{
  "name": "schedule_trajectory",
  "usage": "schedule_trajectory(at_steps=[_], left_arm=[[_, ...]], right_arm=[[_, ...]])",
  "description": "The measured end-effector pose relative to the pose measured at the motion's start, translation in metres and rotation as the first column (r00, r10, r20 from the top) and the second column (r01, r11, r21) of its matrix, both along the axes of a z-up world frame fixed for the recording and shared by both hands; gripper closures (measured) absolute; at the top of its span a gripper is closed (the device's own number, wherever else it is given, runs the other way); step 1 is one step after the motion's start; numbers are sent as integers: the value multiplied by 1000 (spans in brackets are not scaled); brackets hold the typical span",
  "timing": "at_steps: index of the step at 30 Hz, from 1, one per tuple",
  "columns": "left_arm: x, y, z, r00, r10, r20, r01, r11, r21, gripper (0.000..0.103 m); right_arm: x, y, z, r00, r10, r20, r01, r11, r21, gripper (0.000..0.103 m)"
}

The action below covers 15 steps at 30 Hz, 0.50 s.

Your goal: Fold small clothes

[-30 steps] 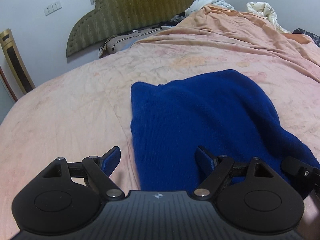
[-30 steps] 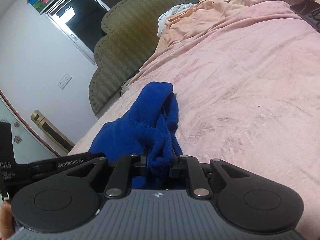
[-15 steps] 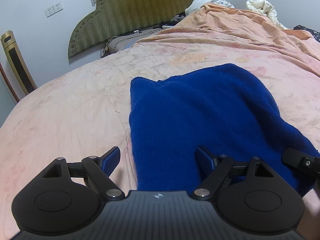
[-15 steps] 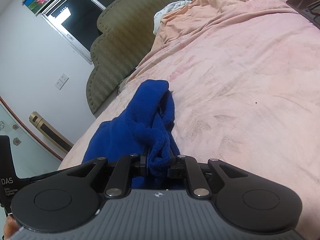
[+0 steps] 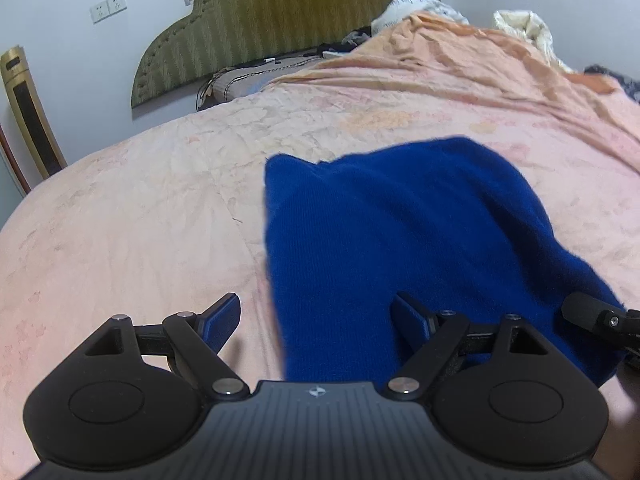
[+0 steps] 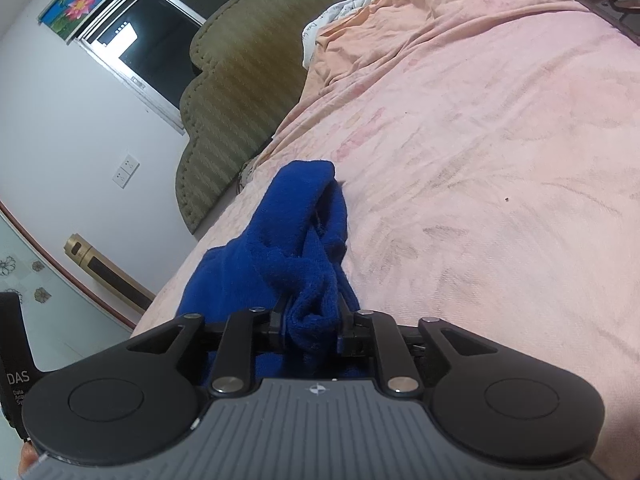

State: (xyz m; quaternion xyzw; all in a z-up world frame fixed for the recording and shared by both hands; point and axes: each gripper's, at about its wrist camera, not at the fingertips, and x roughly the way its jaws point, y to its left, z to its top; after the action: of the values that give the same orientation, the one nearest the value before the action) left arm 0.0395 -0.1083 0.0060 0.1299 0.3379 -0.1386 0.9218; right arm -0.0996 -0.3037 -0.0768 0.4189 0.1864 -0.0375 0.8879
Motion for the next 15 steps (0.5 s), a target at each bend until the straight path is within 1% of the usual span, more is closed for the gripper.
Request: schedule_trajectory(at_steps=[1, 2, 3, 4, 5, 6, 8, 9, 10, 12, 14, 15], left_arm=[[1, 5, 3, 1000, 8, 5, -8, 1000, -14, 19], [4, 11, 7, 1000, 20, 14, -20, 999, -29, 19], [6, 16, 11, 999, 34, 21, -33, 999, -42, 19], [9, 21, 13, 999, 45, 26, -43, 997, -59, 19], [14, 28, 15, 998, 51, 24, -50, 996, -76, 19], [19, 33, 15, 998, 56, 16, -55, 995, -87, 19], [30, 42, 13, 998, 59, -20, -61, 991, -118, 19], [35, 47, 10, 998, 53, -43, -58, 988, -141, 19], [41, 52, 7, 996, 38, -76, -51, 983, -175, 19], [52, 58, 2, 992, 8, -130, -39, 972, -233, 19], [61, 63, -4, 983, -32, -179, -24, 953, -303, 19], [67, 65, -8, 977, -57, -208, -17, 940, -340, 19]], right_arm=[[0, -1, 1, 1000, 8, 4, -8, 1000, 3, 68], [0, -2, 4, 1000, 19, 7, -19, 1000, 2, 61], [1, -4, 7, 999, 32, 10, -32, 999, -5, 50], [2, -5, 12, 999, 36, 12, -36, 999, -19, 44], [3, -8, 18, 999, 30, 15, -29, 998, -47, 29], [3, -10, 24, 1000, 22, 21, -20, 997, -80, 21], [9, -16, 35, 999, 36, 25, -32, 988, -151, 18], [17, -21, 38, 998, 70, 2, -69, 983, -170, 18], [26, -26, 39, 993, 114, -29, -118, 979, -165, 18], [45, -35, 35, 973, 219, -74, -226, 967, -116, 21], [61, -43, 30, 951, 292, -99, -300, 951, -78, 22], [69, -46, 28, 941, 324, -102, -332, 940, -76, 23]])
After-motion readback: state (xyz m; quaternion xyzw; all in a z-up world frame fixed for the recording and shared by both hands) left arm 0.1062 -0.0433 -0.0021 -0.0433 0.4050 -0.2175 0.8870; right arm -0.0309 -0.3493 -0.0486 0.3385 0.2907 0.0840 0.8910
